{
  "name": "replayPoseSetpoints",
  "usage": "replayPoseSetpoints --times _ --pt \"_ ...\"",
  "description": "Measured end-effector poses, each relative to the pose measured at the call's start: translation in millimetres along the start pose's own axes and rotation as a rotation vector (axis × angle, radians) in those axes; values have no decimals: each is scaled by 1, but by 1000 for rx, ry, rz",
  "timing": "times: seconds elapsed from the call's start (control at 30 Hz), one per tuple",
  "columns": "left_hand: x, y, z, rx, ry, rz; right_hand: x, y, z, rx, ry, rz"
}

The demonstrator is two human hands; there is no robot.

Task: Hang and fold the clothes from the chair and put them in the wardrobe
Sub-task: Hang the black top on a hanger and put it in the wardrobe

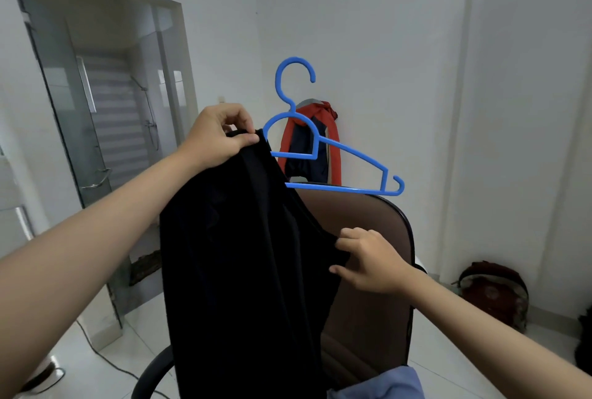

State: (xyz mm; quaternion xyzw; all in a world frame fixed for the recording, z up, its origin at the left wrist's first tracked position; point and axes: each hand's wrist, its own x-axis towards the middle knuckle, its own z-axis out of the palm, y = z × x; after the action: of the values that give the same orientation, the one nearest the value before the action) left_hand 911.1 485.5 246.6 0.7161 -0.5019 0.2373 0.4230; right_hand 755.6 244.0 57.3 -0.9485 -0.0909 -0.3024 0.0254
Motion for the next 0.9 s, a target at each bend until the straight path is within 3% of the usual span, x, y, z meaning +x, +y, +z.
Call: replayPoseSetpoints --times 0.17,0.33,0.63,0.9 --pt "-9 -11 -12 39 -35 -28 -6 6 -18 121 -37 -46" --pt "-21 -20 -26 112 -35 -47 -20 20 -48 234 71 27" --pt "-33 -21 -8 207 -63 4 -6 49 -98 156 158 67" --pt "-36 -2 38 105 -47 40 18 30 -99 170 284 92"
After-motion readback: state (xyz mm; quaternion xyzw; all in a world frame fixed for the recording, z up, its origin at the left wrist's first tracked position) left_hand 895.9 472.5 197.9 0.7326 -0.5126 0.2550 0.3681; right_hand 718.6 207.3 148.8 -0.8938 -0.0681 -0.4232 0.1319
